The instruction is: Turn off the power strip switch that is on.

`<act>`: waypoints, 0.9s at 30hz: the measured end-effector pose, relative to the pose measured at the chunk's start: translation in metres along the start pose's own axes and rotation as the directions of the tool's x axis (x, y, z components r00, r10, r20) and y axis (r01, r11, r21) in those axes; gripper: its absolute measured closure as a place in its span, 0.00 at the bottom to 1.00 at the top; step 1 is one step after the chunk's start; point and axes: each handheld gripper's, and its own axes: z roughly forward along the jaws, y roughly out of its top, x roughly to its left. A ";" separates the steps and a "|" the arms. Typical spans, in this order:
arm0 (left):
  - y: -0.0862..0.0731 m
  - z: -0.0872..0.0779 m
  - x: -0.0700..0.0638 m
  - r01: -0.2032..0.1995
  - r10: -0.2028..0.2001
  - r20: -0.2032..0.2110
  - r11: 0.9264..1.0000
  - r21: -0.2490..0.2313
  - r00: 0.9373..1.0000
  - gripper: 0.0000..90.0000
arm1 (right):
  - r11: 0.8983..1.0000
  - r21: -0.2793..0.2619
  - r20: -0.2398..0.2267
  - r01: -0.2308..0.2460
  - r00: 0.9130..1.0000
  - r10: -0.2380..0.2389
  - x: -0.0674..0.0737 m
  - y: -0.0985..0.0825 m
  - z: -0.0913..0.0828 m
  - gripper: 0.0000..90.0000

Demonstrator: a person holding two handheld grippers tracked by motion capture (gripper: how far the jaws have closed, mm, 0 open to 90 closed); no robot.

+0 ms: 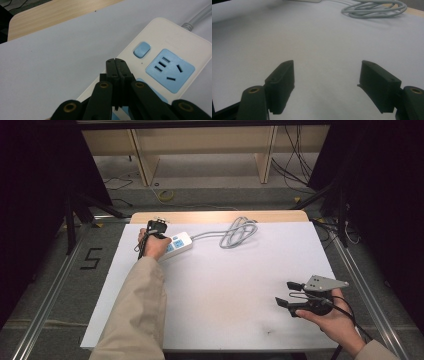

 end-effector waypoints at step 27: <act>0.001 0.001 -0.001 -0.003 0.003 -0.003 1.000 0.012 1.000 1.00 | 1.000 0.001 -0.002 0.002 1.000 -0.002 0.000 0.000 0.000 0.32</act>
